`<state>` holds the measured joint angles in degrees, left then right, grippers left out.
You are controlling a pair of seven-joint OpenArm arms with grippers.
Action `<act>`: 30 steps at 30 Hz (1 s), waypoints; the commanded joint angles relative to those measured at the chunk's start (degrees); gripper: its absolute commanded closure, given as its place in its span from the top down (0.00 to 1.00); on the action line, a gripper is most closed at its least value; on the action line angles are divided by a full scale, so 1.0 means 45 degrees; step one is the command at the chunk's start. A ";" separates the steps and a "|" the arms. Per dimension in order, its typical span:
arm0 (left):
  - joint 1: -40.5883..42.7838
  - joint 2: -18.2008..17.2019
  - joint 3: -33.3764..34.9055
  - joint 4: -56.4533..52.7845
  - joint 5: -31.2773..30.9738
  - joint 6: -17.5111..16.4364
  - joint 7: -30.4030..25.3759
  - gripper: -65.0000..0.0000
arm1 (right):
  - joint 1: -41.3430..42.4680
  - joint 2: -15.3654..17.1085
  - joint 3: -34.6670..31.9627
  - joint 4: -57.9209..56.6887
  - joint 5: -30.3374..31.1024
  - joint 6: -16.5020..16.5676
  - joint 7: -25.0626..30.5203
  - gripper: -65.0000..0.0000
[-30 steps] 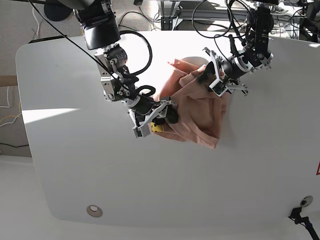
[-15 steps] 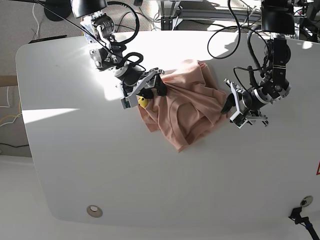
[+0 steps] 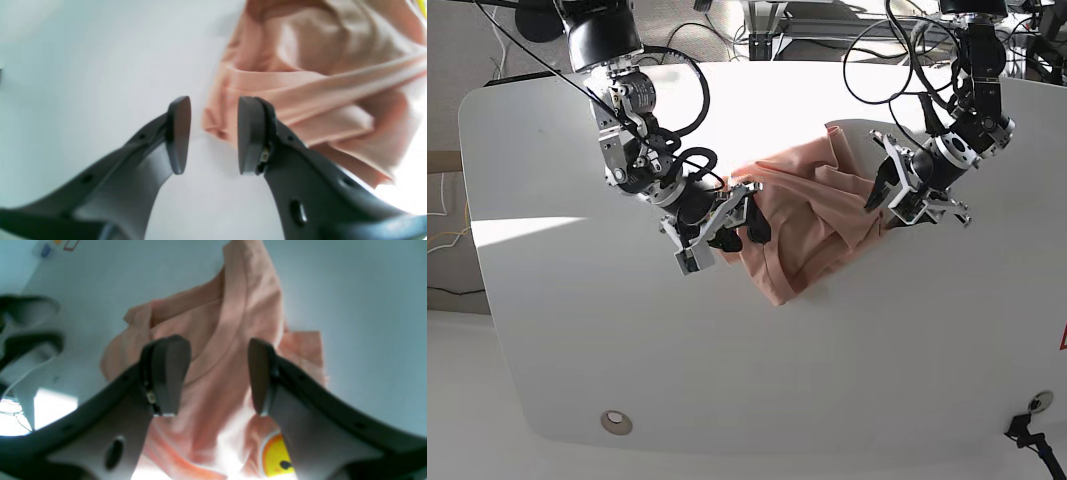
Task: Fold the T-shirt properly
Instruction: 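Pull the shirt edges with both grippers to square the folded bundle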
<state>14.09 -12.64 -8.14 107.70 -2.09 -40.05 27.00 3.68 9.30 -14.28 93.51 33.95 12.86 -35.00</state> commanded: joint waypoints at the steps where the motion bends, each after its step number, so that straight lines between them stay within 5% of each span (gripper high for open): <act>1: 0.0161 0.0202 -0.0115 0.0223 -0.0152 0.0012 -0.0267 0.32 | 0.0578 -0.0084 0.0058 -0.0923 0.0103 -0.0035 0.0326 0.47; 9: 0.0376 0.0534 0.0979 -0.1672 -0.0112 0.0012 -0.0267 0.32 | 0.1125 -0.0162 0.0039 -0.3619 0.0083 -0.0035 0.1830 0.47; 17: -0.1753 0.0553 0.1565 -0.3821 0.1333 0.0012 -0.0345 0.32 | -0.1199 0.0561 0.0117 -0.1821 0.0083 -0.0055 0.1849 0.47; 24: -0.2066 0.0553 0.1428 -0.2590 0.1333 0.0012 -0.0287 0.32 | -0.1766 0.0639 0.0117 -0.1431 0.0083 -0.0094 0.1849 0.47; 30: -0.1499 0.0573 -0.0115 -0.0676 0.1294 0.0012 -0.0267 0.32 | -0.1707 0.0620 0.0117 -0.1353 0.0083 -0.0055 0.1849 0.47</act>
<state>7.77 -10.07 -8.43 103.72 4.51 -39.99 26.79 -4.58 12.05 -13.91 86.56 34.33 12.45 -27.00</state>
